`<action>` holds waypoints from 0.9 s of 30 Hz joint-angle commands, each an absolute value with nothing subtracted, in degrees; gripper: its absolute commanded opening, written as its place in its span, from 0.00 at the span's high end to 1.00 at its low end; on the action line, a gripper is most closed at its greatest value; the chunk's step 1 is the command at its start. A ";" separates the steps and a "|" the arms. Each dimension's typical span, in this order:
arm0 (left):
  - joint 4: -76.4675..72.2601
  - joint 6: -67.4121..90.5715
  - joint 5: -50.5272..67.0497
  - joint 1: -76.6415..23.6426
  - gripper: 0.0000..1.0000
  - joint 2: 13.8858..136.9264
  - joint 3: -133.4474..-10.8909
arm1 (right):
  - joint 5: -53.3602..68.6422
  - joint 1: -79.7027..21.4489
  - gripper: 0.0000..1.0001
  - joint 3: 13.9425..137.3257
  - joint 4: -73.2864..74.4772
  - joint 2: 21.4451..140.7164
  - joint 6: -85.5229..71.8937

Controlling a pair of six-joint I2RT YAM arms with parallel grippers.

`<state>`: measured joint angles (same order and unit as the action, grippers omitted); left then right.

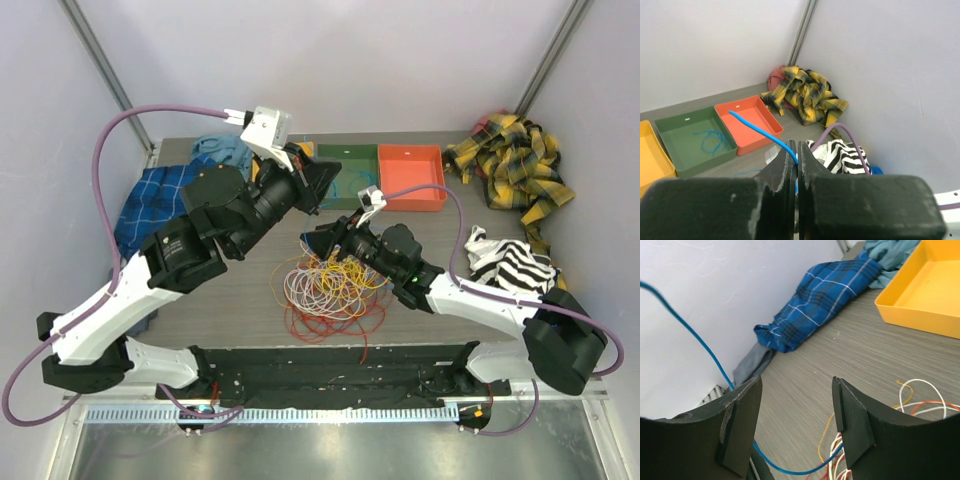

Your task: Untangle the cables

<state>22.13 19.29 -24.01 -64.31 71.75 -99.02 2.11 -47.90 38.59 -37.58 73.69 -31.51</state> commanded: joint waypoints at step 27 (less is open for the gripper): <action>15.92 13.45 -19.87 -46.77 1.00 87.25 -117.49 | -28.91 -48.08 0.37 34.19 -18.31 37.55 -27.25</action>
<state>20.49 14.26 -22.59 -51.77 82.41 -110.19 -20.16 -47.88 32.93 -23.68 44.62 -29.69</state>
